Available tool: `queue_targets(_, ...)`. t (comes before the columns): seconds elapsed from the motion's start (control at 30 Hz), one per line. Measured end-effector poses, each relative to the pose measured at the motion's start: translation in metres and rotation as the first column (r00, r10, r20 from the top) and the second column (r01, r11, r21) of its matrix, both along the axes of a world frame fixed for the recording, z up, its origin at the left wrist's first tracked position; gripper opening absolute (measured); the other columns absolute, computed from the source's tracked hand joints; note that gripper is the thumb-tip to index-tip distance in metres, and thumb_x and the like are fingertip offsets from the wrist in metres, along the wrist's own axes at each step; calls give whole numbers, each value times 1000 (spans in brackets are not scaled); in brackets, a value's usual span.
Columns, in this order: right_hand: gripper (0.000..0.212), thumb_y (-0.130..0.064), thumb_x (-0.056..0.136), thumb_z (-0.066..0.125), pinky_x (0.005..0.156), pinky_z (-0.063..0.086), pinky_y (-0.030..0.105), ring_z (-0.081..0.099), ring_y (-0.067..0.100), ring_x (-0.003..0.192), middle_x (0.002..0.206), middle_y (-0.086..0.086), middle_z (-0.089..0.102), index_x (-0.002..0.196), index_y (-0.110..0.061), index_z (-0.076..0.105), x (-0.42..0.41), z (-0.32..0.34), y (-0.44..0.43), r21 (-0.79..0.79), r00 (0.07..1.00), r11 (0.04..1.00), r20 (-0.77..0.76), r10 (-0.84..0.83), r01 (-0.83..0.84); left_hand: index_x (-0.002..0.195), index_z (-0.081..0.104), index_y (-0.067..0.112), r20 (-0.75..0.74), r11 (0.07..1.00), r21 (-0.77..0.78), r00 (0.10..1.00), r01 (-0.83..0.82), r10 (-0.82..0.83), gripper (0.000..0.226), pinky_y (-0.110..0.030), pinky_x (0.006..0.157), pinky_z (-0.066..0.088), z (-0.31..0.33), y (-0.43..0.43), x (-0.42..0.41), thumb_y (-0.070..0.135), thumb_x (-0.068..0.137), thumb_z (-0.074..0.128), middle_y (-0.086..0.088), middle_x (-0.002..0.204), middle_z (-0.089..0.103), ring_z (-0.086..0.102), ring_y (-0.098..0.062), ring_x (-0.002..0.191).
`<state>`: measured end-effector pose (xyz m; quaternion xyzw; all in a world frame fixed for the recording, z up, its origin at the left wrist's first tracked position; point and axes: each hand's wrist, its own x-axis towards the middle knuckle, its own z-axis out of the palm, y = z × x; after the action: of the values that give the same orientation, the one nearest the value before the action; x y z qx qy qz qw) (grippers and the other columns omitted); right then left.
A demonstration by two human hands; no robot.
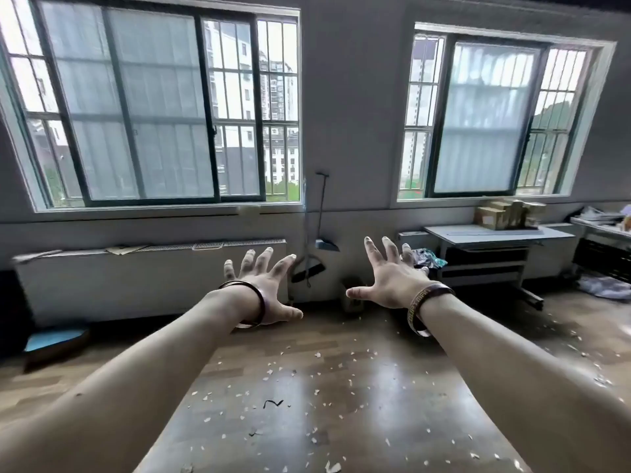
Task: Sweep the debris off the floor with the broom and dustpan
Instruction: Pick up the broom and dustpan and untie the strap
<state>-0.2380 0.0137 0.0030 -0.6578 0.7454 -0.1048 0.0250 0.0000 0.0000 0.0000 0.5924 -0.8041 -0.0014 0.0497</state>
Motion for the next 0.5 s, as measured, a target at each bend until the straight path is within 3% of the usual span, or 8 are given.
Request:
queue_targets(0.33,109,-72,75,56,116,10,56,-12,33,145,159,0,-11,149,-33,-15,-90,1,-199,25,998,998,40,52,-53,148,-10,38,3,995,20,995,-100,100,108,-53,115,-11,8,-186,-94,77,68,52,1,159,-10,-16,-23,145)
queue_targets(0.5,110,-70,76,57,115,9,59,-11,32,146,159,-2,-11,149,-32,-16,-126,15,-272,22,998,999,59,35,-36,145,-9,46,16,998,4,998,-60,60,105,-53,115,-9,22,-257,-127,74,67,55,6,158,-14,-20,-20,145)
